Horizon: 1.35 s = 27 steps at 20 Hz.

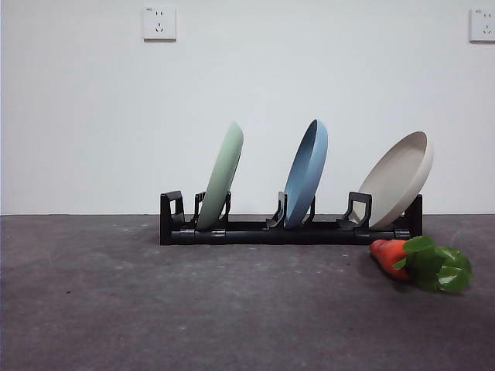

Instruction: Take the green plate from the plate rack,put the plate on the table,take the carrot from the table,put the carrot in the plate

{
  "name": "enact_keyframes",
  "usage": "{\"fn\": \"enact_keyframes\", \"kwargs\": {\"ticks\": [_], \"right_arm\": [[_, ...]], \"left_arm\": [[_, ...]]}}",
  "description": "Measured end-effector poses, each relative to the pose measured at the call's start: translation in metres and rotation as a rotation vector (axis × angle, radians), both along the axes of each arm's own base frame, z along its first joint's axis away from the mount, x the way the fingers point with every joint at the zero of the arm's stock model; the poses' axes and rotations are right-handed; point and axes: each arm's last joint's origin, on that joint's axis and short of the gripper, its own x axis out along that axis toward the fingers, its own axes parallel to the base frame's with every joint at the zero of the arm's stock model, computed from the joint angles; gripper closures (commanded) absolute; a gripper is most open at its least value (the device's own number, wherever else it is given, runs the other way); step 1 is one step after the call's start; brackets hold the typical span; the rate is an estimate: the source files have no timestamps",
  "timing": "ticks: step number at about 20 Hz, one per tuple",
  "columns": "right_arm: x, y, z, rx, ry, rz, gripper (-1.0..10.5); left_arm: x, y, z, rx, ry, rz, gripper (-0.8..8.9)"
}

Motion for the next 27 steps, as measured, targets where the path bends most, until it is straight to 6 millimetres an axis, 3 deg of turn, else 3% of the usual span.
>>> {"fn": "enact_keyframes", "kwargs": {"ticks": [3, 12, 23, 27], "right_arm": [[-0.005, 0.001, 0.034, 0.024, -0.016, 0.03, 9.6], [-0.006, 0.004, 0.087, -0.019, 0.226, 0.184, 9.6], [-0.003, 0.006, 0.142, -0.223, 0.515, 0.356, 9.6], [-0.003, 0.006, 0.147, -0.269, 0.525, 0.385, 9.4]], "left_arm": [[-0.01, 0.0, 0.041, -0.048, -0.083, 0.0, 8.2], [-0.022, -0.003, 0.098, -0.057, 0.005, -0.144, 8.2], [-0.024, -0.01, 0.142, -0.005, 0.136, -0.451, 8.2], [-0.023, -0.011, 0.148, 0.017, 0.162, -0.482, 8.12]]}}
